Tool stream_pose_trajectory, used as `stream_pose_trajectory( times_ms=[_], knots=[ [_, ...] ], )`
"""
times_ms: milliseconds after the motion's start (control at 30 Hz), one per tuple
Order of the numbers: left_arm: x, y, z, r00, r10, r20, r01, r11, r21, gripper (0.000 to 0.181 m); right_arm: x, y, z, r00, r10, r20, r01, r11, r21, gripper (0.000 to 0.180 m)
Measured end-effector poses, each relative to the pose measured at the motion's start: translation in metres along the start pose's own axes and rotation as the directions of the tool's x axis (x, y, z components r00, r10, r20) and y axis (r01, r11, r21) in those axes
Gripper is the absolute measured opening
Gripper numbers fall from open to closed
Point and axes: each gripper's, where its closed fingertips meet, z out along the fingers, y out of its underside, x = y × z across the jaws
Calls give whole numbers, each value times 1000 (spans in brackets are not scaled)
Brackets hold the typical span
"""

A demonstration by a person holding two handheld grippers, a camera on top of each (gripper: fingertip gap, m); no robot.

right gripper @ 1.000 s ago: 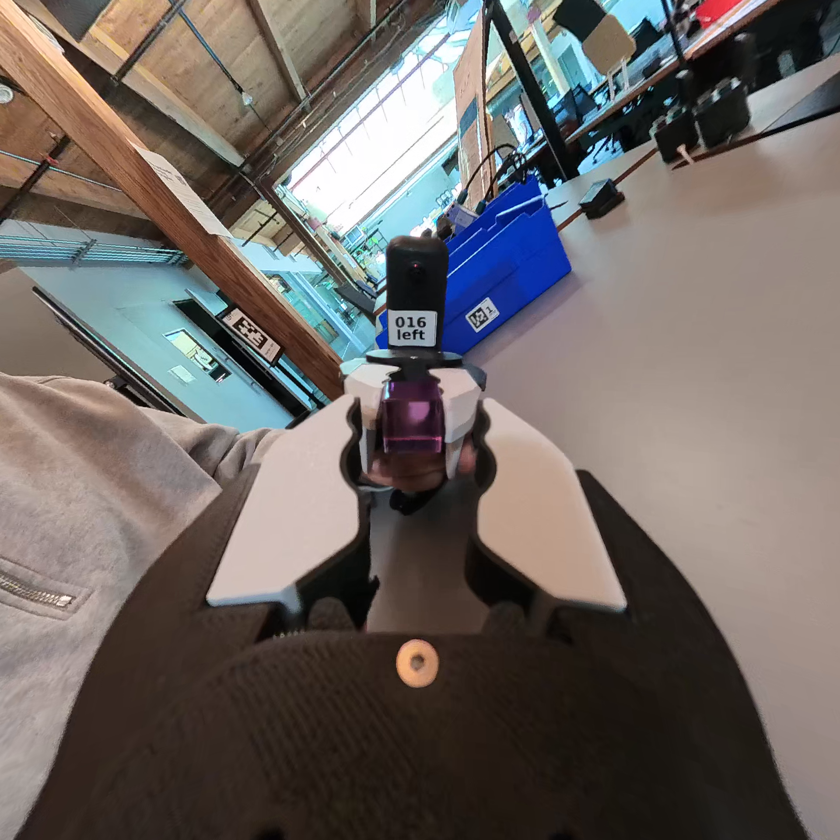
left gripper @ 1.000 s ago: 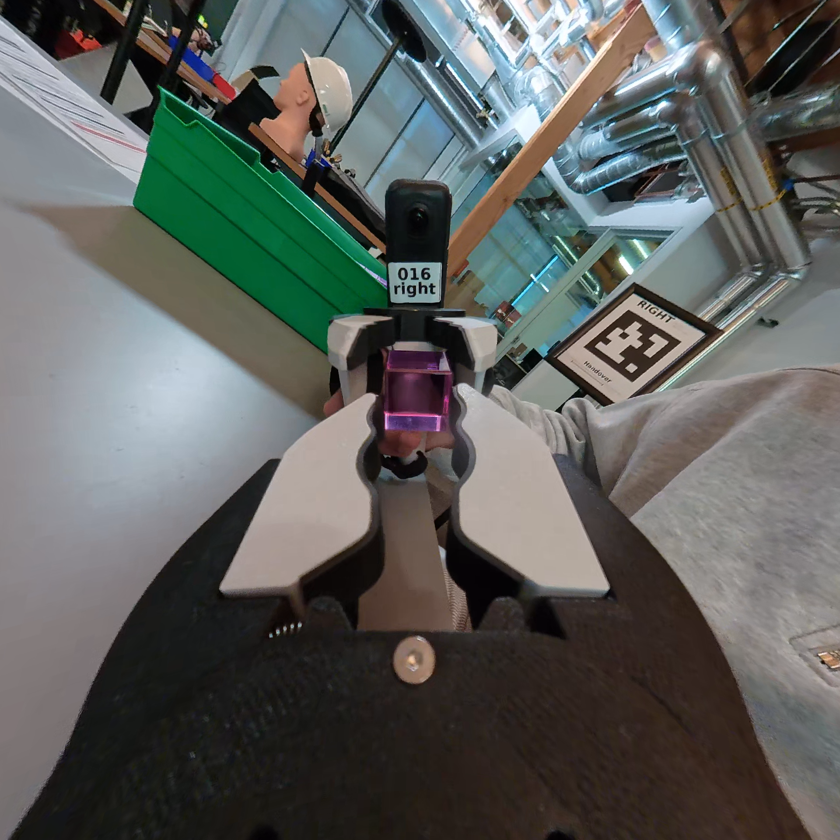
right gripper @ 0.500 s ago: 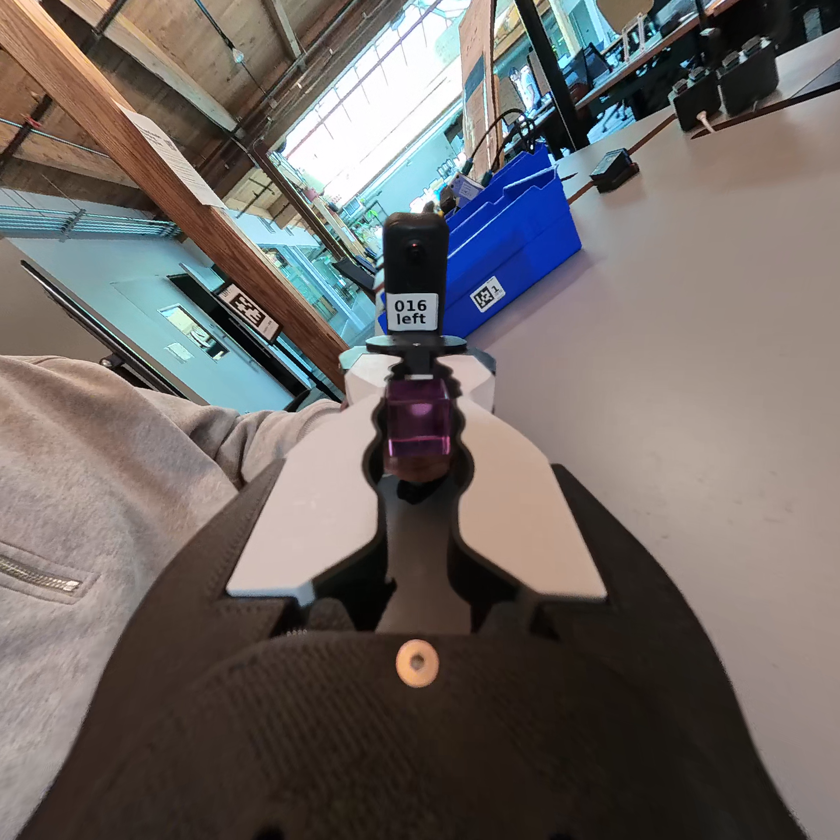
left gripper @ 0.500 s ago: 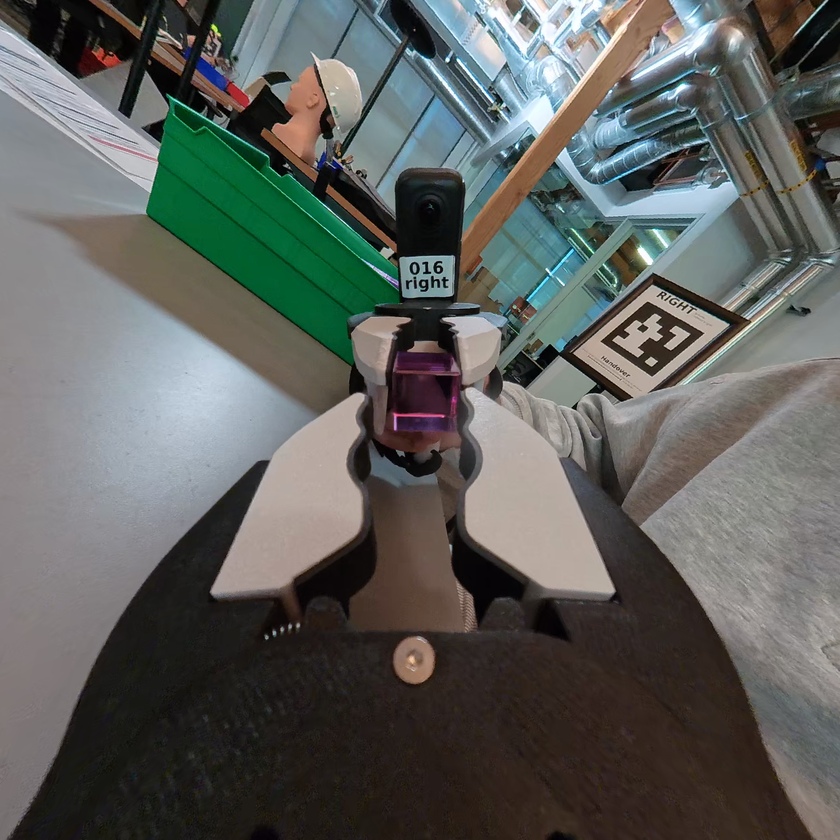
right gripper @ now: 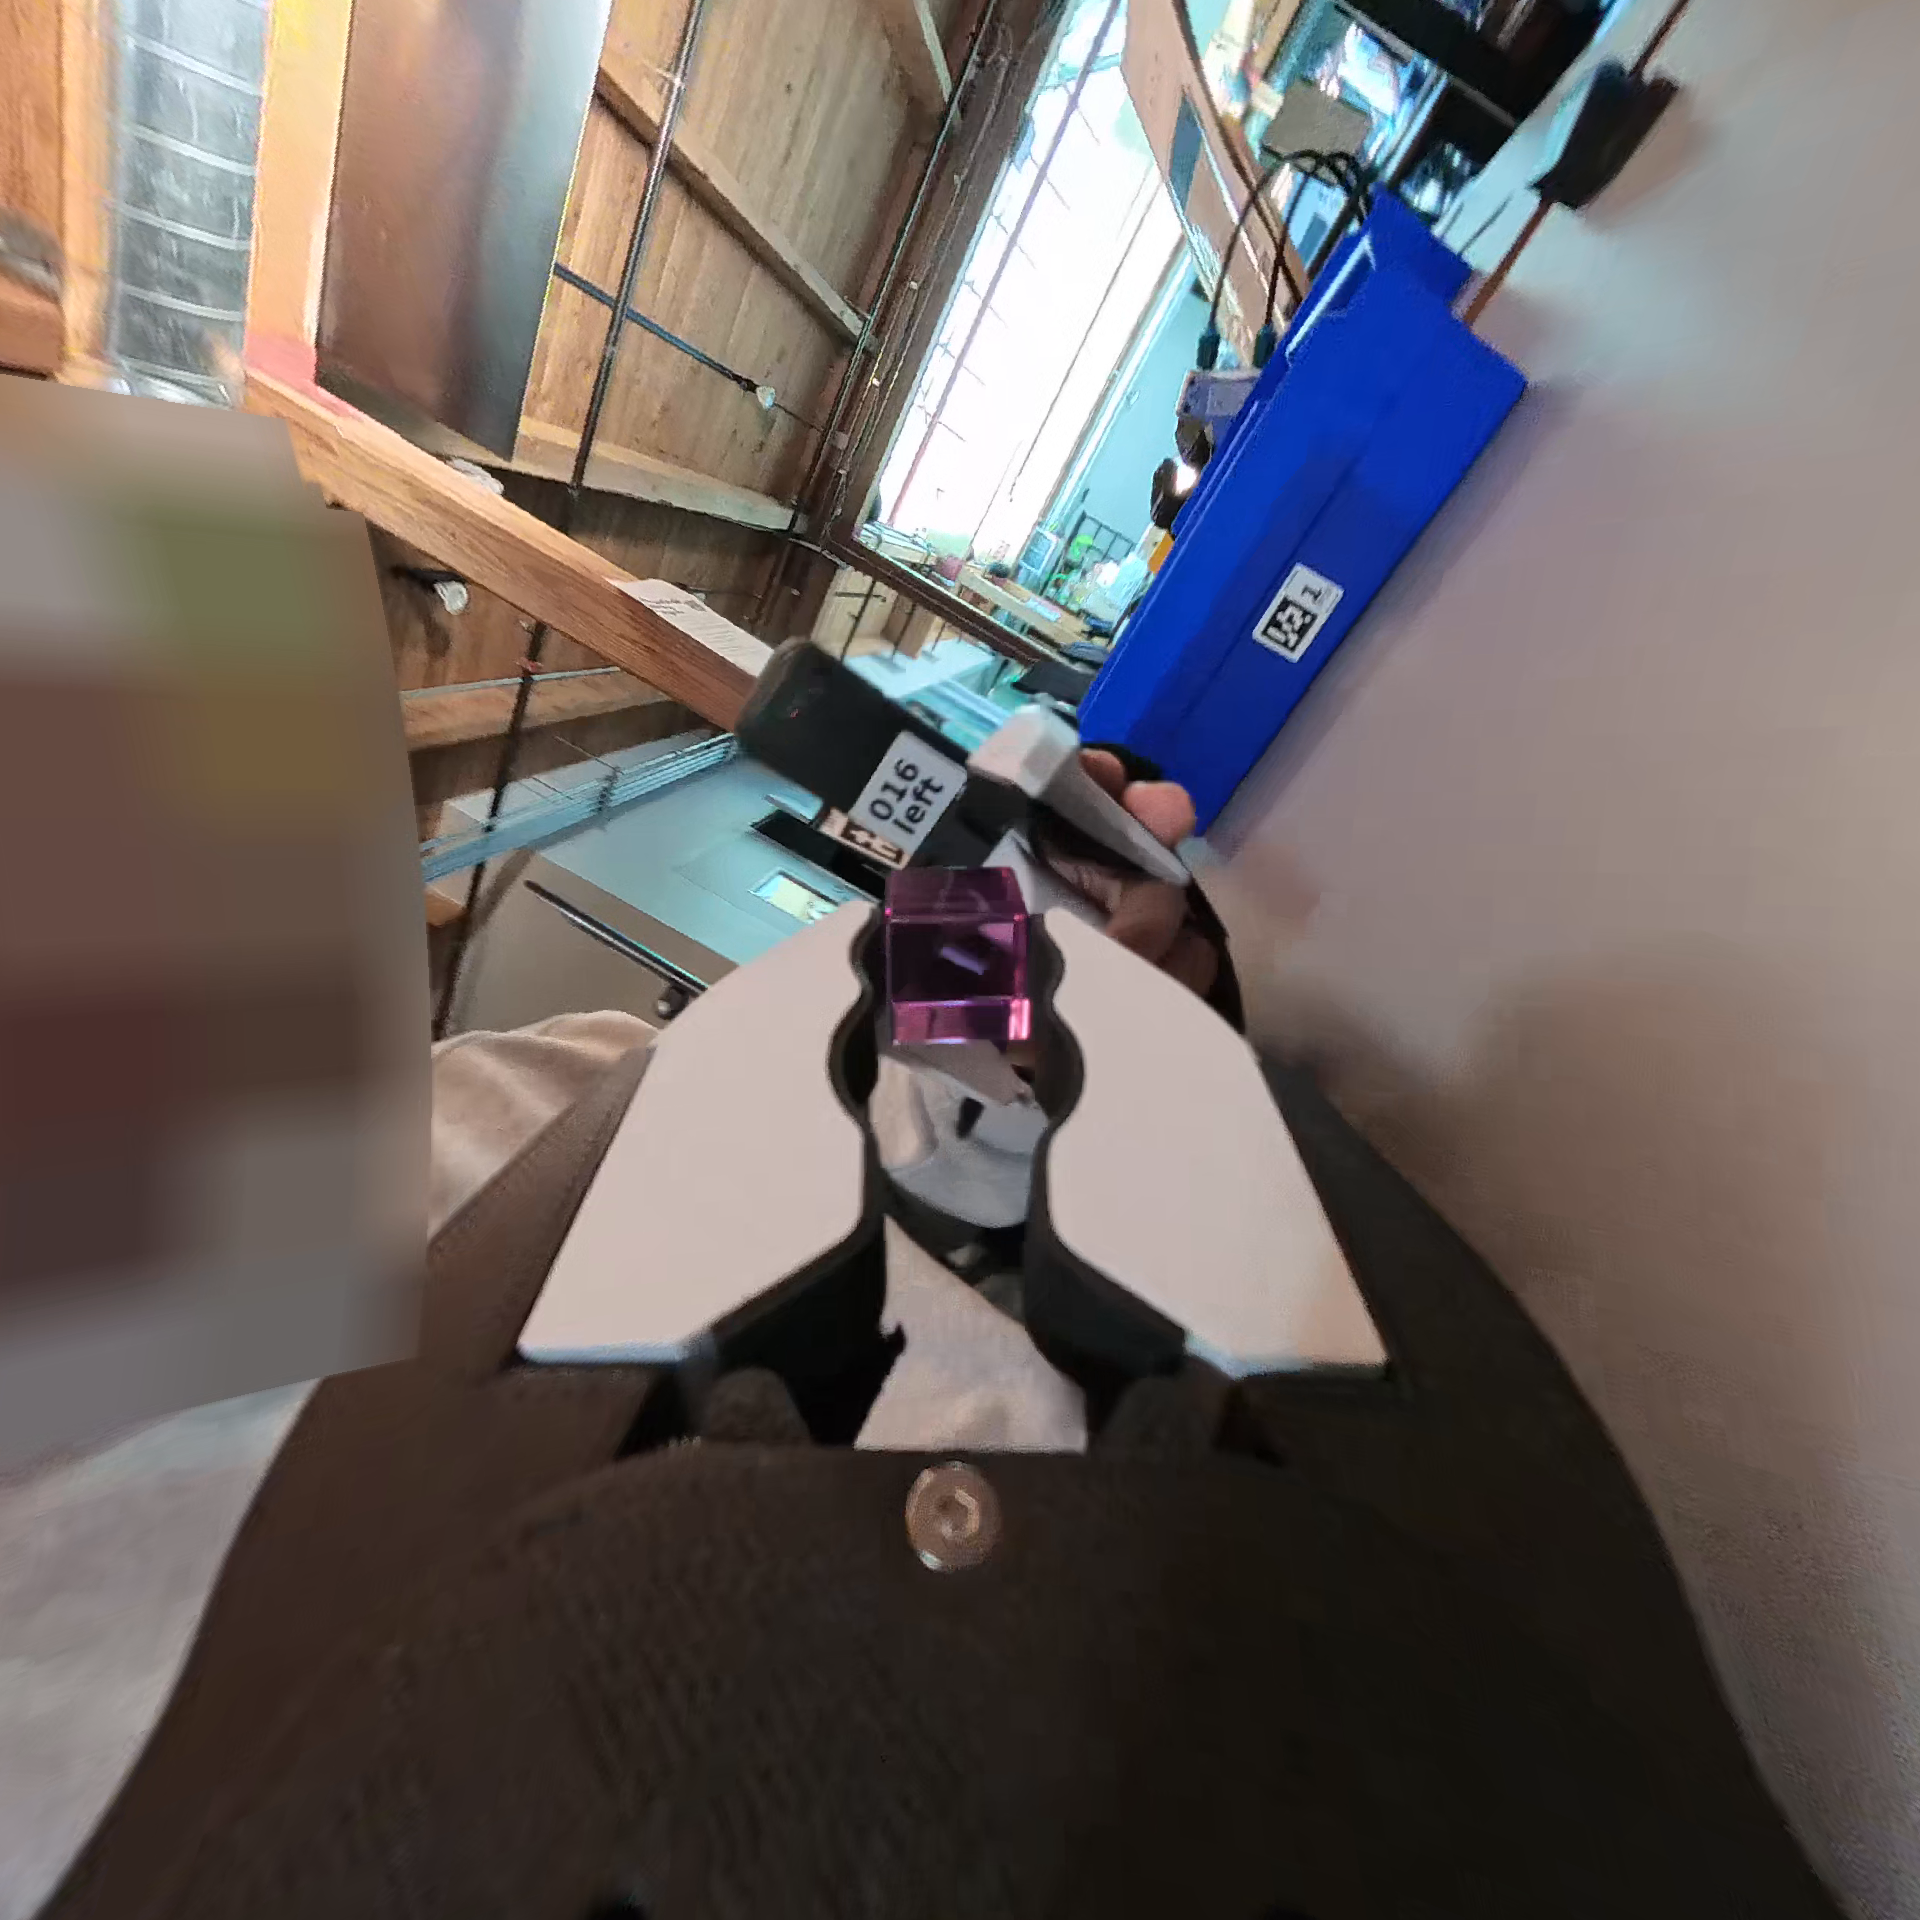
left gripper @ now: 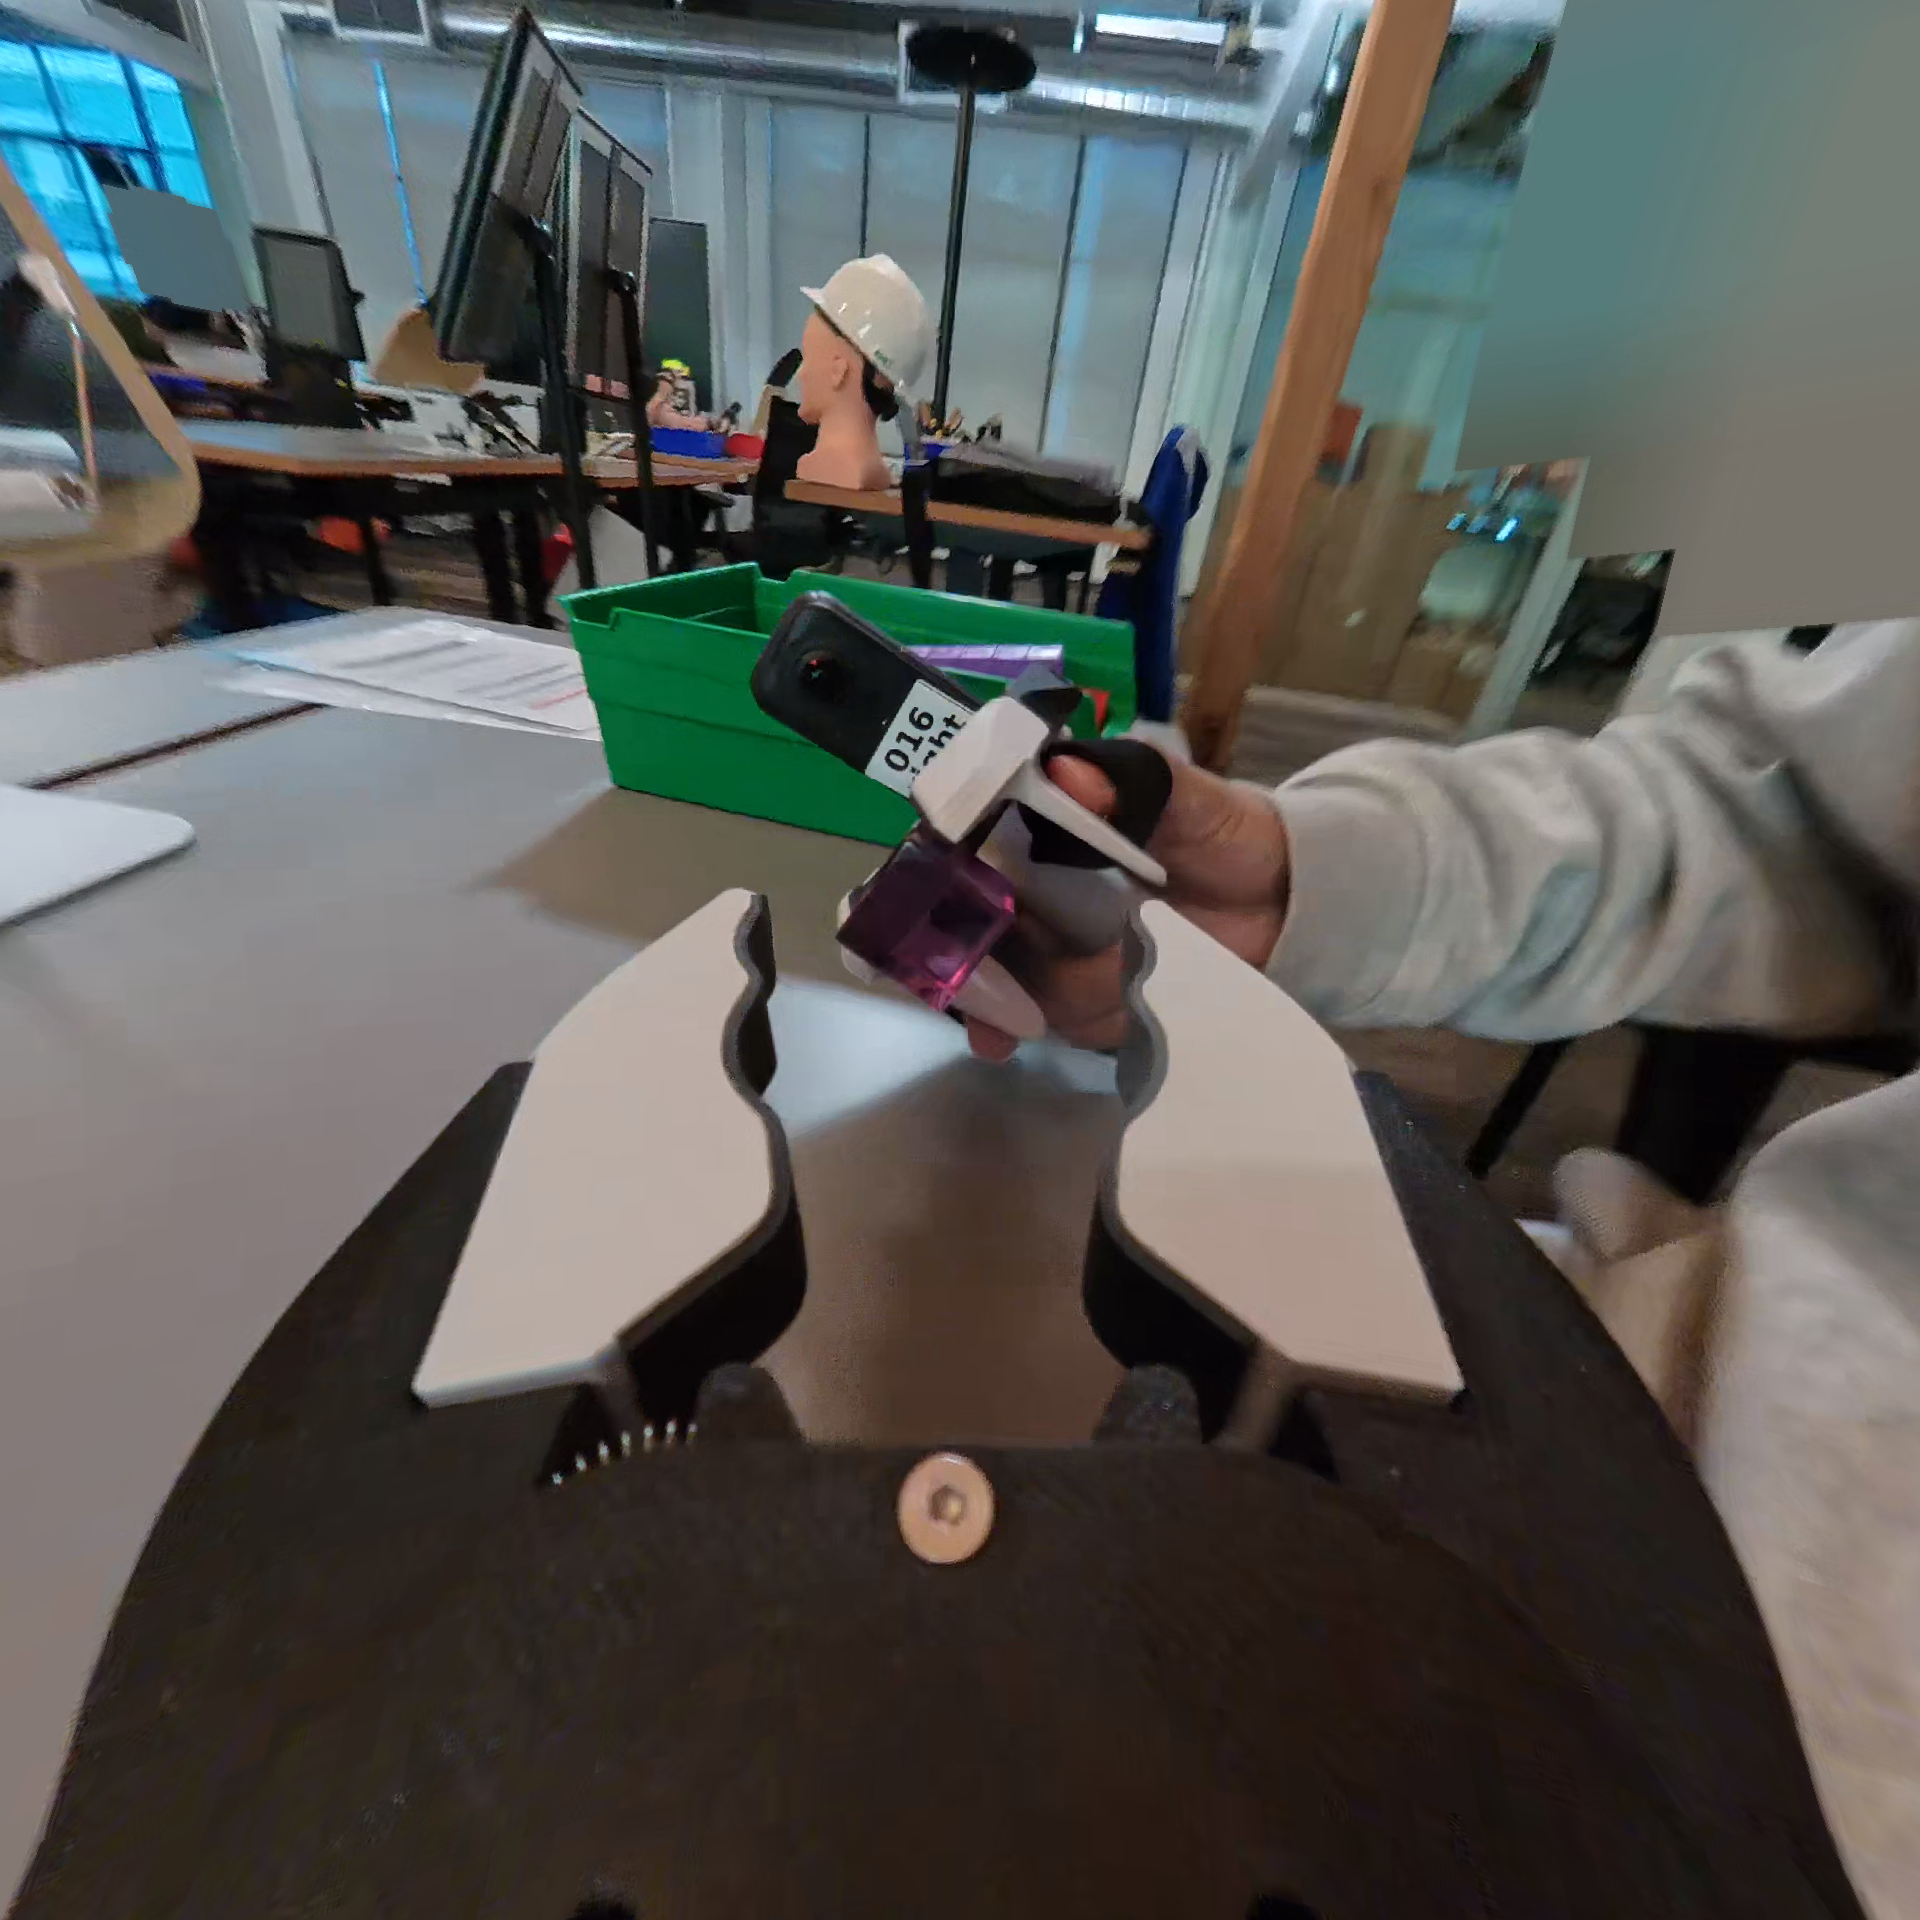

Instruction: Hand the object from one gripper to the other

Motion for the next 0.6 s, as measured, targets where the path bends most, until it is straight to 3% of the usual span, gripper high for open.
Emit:
stream_pose_trajectory(
  times_ms=[133, 367, 467, 600],
  knots=[
    [4, 10, 5, 988, 150, 34, -147, 986, -73, 56, 2, 4, 1, 994, 104, 26, -104, 995, -16, 26],
    [6, 17, 7, 979, 200, 37, -194, 974, -120, 32, 4, 18, 9, 989, 144, 22, -141, 986, -88, 26],
    [6, 20, 8, 972, 232, 40, -224, 963, -148, 31, 8, 17, 8, 991, 135, 10, -134, 988, -76, 27],
    [-3, 27, 8, 948, 302, 100, -273, 934, -230, 30, 28, 4, -2, 988, 53, -146, -52, 999, 8, 52]
  ],
)
